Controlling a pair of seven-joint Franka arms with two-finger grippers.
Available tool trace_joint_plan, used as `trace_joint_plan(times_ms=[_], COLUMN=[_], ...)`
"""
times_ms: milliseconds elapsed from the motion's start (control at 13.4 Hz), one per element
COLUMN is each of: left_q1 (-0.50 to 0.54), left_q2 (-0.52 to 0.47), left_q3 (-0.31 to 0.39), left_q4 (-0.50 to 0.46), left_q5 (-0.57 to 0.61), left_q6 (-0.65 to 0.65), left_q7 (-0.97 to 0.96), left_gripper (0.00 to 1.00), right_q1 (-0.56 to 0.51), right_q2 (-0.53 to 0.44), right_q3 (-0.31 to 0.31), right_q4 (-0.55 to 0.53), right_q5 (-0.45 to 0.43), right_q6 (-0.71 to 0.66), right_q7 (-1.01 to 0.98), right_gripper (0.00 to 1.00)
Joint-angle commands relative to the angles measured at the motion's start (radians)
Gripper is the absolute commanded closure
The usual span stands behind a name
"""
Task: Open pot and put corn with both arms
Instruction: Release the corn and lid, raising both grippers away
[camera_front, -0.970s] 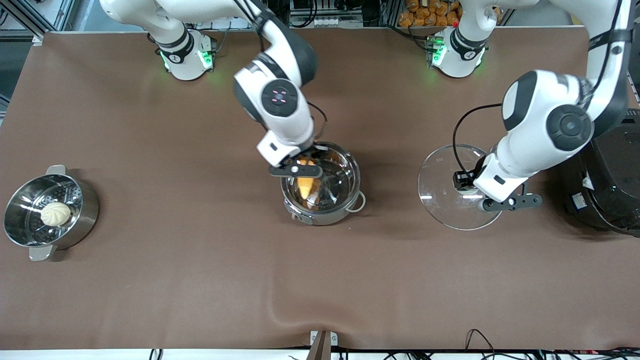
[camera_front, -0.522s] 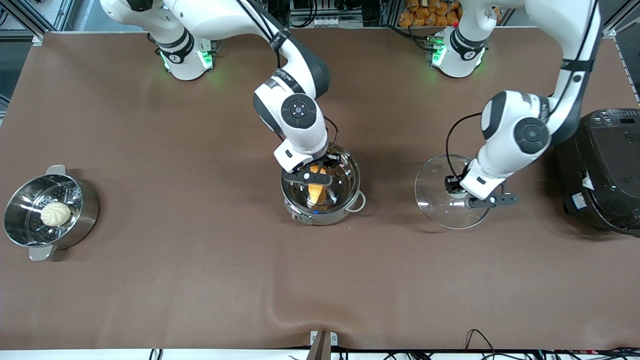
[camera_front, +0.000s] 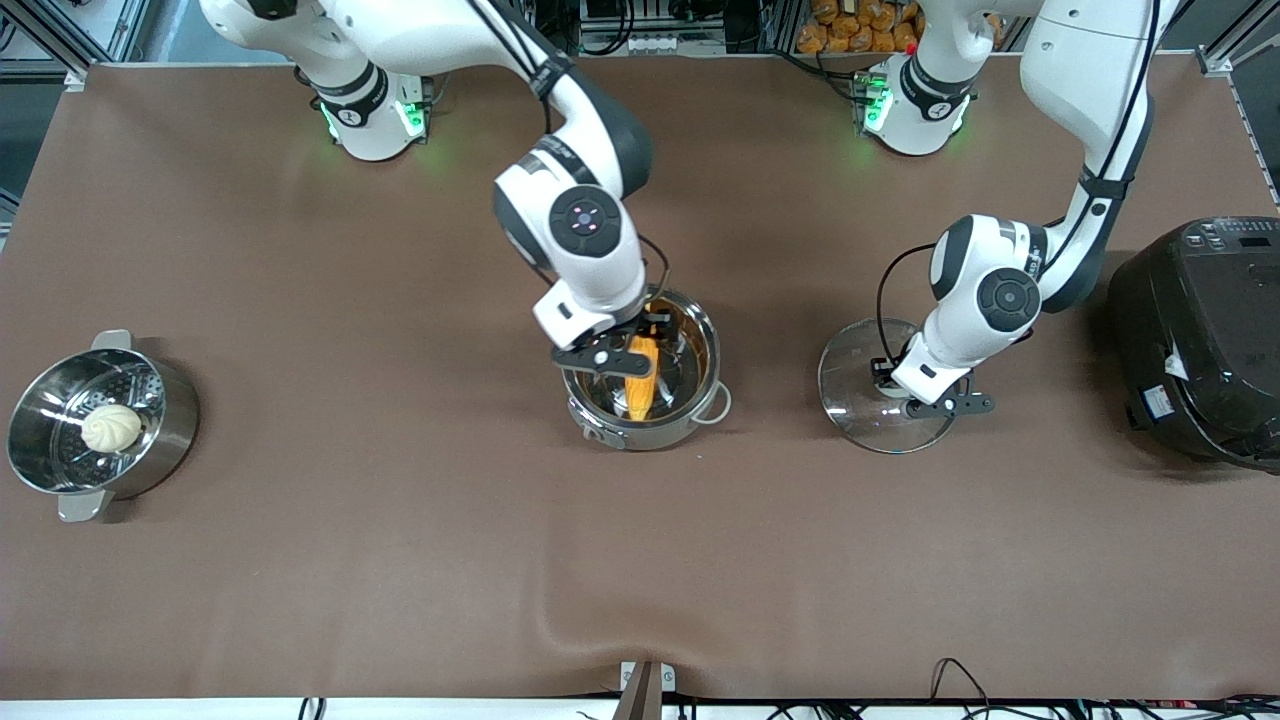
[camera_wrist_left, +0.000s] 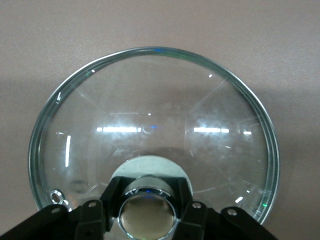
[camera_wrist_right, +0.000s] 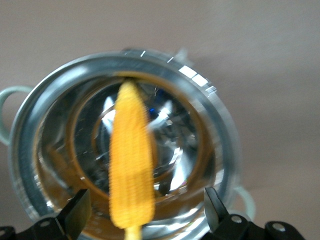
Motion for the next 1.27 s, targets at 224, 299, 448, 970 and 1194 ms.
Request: trace_joint_plan(times_ms=[224,299,448,970,1194], left_q1=[0.008,0.003,-0.011,0.002,0.003], left_q2=[-0.086,-0.138,-0.237,-0.275,-0.298], left_q3=[-0.007,-0.008,-0.019,-0.016,-0.002], left_q4=[0.01,0.031,0.17,0.63,0.669], left_q5=[0.023,0.023,0.023,0.023,0.025], left_q6=[-0.008,-0.074,-0.331,-0.814,-0.869], left_q7=[-0.003,-0.001,-0.012,0.002,0.002], left_gripper=[0.0,0.0,0.0,0.0,0.0], right_q1=[-0.311,-0.348,-0.418,-0.591,-0.607], right_q2=[-0.233,-0.282,-0.378,-0.622,-0.669], right_q3=[0.014,0.013,0.013,0.011,0.01], right_q4=[-0.182,-0.216,-0.289,-0.339,-0.308], right_q5=[-0.022,-0.021,-0.021,-0.11,-0.114], right_q6=[-0.05,-0.053,-0.054,-0.314,-0.378], right_q7=[-0.339,-0.385,-0.462,-0.605,-0.605], right_gripper=[0.0,0.0,0.0,0.0,0.0])
